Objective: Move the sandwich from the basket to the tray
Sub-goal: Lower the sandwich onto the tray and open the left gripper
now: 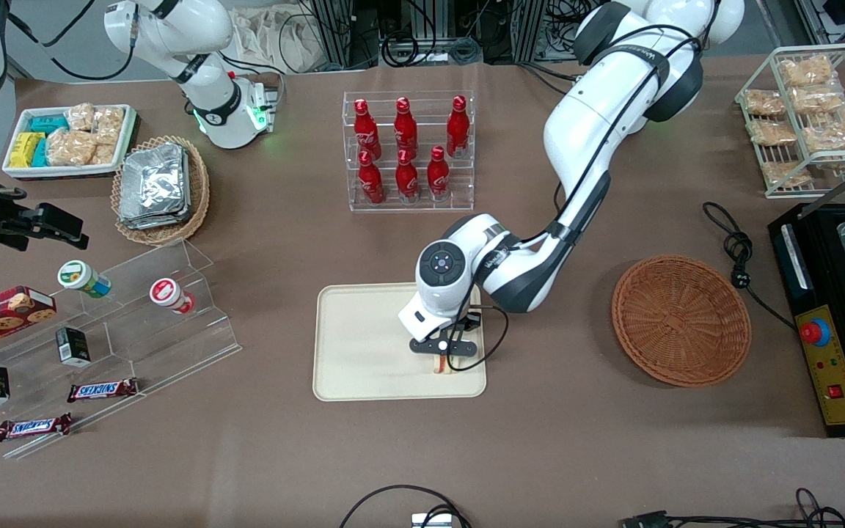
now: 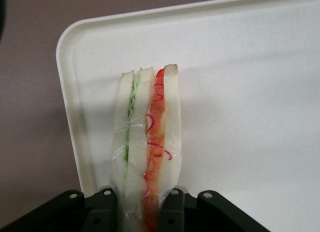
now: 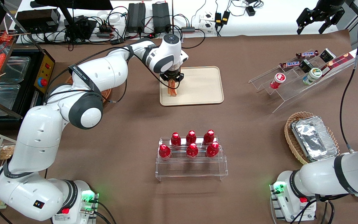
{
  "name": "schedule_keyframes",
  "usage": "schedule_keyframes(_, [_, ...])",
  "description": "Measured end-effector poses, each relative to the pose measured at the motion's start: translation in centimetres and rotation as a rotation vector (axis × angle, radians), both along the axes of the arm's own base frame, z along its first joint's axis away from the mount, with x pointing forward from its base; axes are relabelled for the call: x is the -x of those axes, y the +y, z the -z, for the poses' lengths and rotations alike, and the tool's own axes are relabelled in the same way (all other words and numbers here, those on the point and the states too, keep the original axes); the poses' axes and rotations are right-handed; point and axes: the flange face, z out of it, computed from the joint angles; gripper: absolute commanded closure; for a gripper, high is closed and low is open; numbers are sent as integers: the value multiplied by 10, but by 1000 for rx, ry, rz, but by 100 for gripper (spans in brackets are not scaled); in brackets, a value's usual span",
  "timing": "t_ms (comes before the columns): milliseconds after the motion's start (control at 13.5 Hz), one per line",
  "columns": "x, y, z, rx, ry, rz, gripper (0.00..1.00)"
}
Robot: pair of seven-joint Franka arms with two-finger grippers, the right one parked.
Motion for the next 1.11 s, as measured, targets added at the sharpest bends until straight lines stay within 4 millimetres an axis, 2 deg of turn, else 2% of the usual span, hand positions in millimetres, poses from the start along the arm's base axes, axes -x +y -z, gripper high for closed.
schedule_keyframes(148, [4,-4,7,-7,5,3,74])
schedule_keyframes(222, [5,-5,8,-12,0,5,64])
schedule_keyframes(295, [6,-6,8,-13,-3,3,42])
schedule_keyframes(443, [7,-7,8,-14,-4,-5,9])
schedule_keyframes(517, [7,-7,9,-15,-3,-21,0])
schedule_keyframes(886, [2,-5,6,-1,-22,-116,0])
schedule_keyframes(1108, [-11,-3,-20,30,-62,-182,0])
